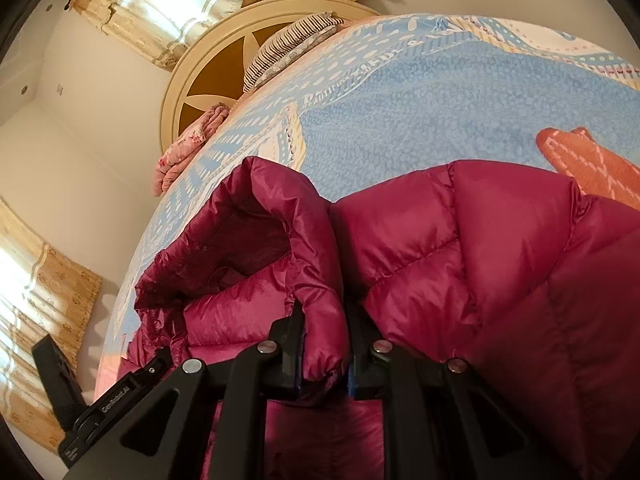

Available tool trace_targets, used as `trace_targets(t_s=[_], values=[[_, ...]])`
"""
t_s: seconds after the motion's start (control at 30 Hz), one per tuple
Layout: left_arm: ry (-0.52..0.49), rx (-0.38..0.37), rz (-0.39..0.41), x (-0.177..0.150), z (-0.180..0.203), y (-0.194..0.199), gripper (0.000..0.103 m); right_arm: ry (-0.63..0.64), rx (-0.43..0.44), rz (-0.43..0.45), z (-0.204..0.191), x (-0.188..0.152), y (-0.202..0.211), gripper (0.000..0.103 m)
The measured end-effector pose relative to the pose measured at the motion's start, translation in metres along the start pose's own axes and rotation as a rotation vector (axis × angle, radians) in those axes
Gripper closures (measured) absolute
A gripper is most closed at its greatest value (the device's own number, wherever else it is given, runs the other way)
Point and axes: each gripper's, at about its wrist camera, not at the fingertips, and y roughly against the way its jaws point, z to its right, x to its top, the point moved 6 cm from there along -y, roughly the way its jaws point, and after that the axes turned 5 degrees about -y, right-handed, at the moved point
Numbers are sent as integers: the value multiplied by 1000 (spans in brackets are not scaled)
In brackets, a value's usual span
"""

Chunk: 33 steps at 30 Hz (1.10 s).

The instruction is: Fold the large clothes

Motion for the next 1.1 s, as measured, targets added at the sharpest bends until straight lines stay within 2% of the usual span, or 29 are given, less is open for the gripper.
trace_targets(t_s=[0.1,0.23,0.3,0.33,0.4,0.43,0.5,0.57,0.67,0.8,0.83,0.87,0.93,1.07,1.1], values=[[7,-12,2,2,-1,-1,77,0,-3,-94,2,-1,14,85],[12,-23,8,0,-1,2,77,-72,-49,-130,15,2,42,84],[15,-27,10,0,-1,2,77,-85,-136,-65,13,14,57,82],[17,-30,11,0,-2,2,77,-63,-169,12,4,28,66,82],[20,-34,12,0,-2,3,77,-11,-191,109,-19,52,72,82],[21,-35,12,0,-2,3,77,12,-188,129,-35,64,67,82],[23,-39,13,-1,-3,3,76,59,-181,115,-60,82,46,82],[32,-49,14,-1,-4,3,76,110,-228,67,-76,88,15,82],[38,-57,14,-1,-5,3,76,153,-270,-85,-84,65,-20,82],[35,-55,13,-1,-5,3,76,225,-345,-162,-58,20,-26,82],[34,-58,13,-1,-5,3,76,236,-336,-142,-46,9,-28,82],[32,-64,13,-1,-5,3,76,269,-288,-57,-43,6,-24,82],[27,-81,9,0,-3,4,70,313,-242,36,-36,-4,-20,82],[-3,-77,-36,1,-3,27,67,315,-247,48,-34,-5,-20,82],[-2,-62,-14,2,-4,39,60,319,-250,49,-35,-4,-19,82]])
